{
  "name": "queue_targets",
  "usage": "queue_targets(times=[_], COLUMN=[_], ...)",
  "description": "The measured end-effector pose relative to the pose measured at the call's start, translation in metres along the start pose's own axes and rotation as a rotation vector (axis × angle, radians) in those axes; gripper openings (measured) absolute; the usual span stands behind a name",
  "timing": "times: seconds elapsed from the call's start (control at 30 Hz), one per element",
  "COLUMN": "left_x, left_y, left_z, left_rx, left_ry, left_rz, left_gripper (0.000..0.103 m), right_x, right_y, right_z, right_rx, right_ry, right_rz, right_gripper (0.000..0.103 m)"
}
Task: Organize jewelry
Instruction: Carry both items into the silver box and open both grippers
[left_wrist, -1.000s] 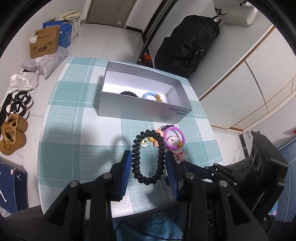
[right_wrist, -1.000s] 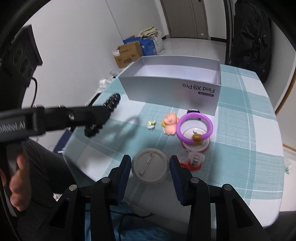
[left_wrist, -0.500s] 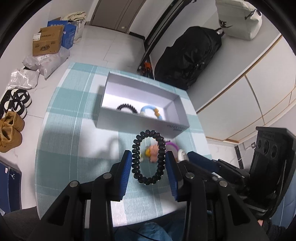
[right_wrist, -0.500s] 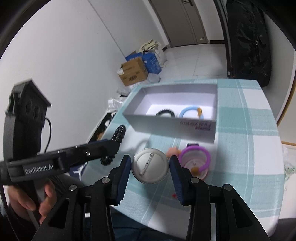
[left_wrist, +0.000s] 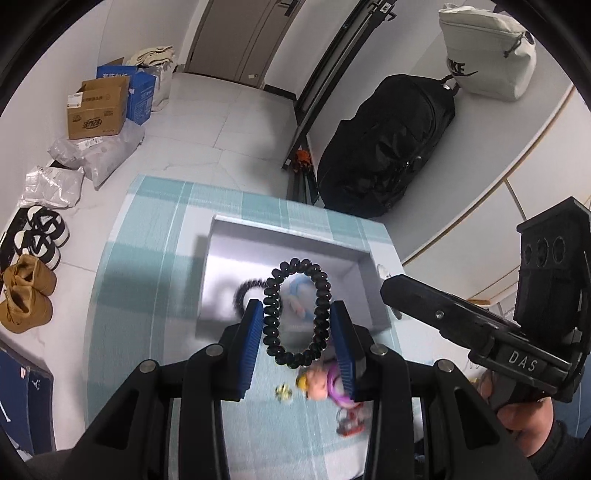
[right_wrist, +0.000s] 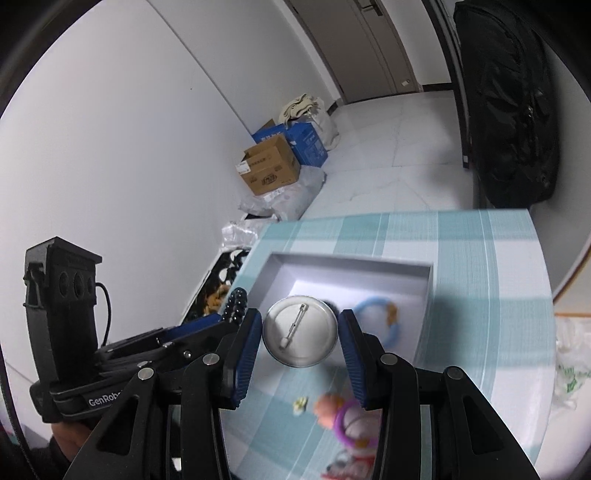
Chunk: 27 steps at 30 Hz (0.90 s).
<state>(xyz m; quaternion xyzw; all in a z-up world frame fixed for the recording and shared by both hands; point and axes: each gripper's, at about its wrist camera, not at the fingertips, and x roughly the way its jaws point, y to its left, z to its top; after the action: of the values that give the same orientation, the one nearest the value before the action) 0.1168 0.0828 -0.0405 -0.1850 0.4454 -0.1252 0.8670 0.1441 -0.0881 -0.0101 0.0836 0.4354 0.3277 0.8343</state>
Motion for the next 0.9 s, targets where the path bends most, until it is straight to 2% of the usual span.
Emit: queue_targets(times=[0.17, 0.33, 0.63, 0.8, 0.9], left_x=[0.015, 0.032, 0.056, 0.059, 0.061], left_y=[-0.006, -0.004, 0.000, 0.001, 0.000], left_z=[0.016, 0.026, 0.025, 0.029, 0.031], left_rx=[0.026, 0.022, 0.026, 0.014, 0.011], left_ry=[0.024, 0.053, 0.134, 0.131, 0.136], left_rz=[0.010, 0.021, 0.025, 0.029, 0.034], left_gripper=[0.032, 0.032, 0.032, 0.032, 0.040], right_x=[0.010, 0.020, 0.043, 0.048, 0.051], right_y=[-0.011, -0.025, -0.051, -0.060, -0.062], right_z=[0.020, 0.026, 0.027, 0.028, 0.028], right_rx=[-0.007, 0.025, 0.106, 0.136, 0.147], right_ry=[0.019, 0.024, 0.087, 0.114, 0.118], right_rz=[0.018, 0.027, 0.049, 0.058, 0.064], right_gripper=[0.042, 0.042, 0.042, 0.042, 0.044])
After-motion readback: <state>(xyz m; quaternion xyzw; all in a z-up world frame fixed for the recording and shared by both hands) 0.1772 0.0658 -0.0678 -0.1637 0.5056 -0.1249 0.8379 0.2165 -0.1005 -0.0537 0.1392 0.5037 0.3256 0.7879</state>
